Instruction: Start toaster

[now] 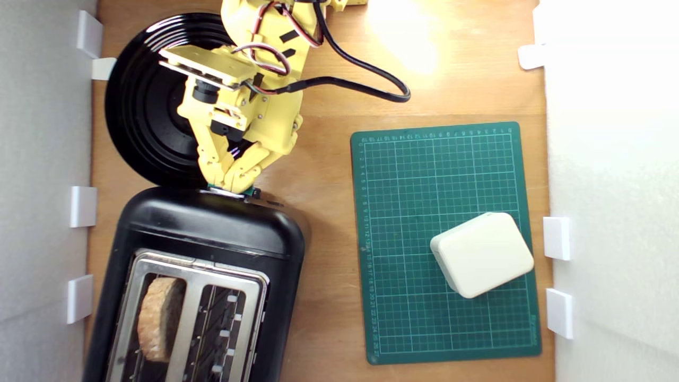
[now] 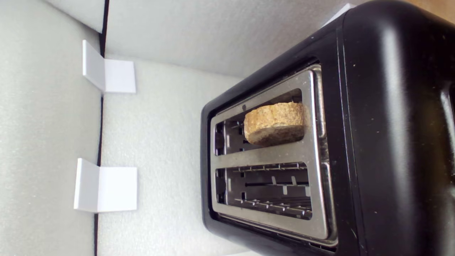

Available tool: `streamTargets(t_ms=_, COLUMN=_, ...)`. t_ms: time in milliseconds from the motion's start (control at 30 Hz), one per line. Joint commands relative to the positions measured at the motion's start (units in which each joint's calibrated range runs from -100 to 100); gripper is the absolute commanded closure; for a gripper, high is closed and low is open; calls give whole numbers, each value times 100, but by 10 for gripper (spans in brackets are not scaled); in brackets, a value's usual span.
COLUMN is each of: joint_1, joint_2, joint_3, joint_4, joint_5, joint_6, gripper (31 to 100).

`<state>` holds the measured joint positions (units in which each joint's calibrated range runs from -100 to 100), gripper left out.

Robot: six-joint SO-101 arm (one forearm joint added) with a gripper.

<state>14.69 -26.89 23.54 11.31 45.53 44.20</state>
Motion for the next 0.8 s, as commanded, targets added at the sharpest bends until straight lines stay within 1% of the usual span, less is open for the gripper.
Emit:
streamTargets(t_ms=0, joint_1=79, joint_2=124, joint_3=-141, joint_4=-15, joint_5=-181, joint_6=29, gripper=987)
streamTargets(t_ms=67, joint_1=79, joint_2=207, joint_3=-141, joint_4=-43, joint_5=-181, joint_6=29, gripper=987)
streamTargets(t_ms=433, joint_1=79, joint_2=582, joint_3=-123, joint_4=41, joint_5=-181, joint_6=39, gripper=987)
streamTargets(t_ms=533, joint_1=79, joint_2=707, joint_3=-105, joint_4=13, joint_5=-181, joint_6=149, gripper=987)
streamTargets(t_ms=767, joint_1=87, joint_2=890, joint_3=322, joint_4=32, joint_5=-181, joint_6=249, gripper=987)
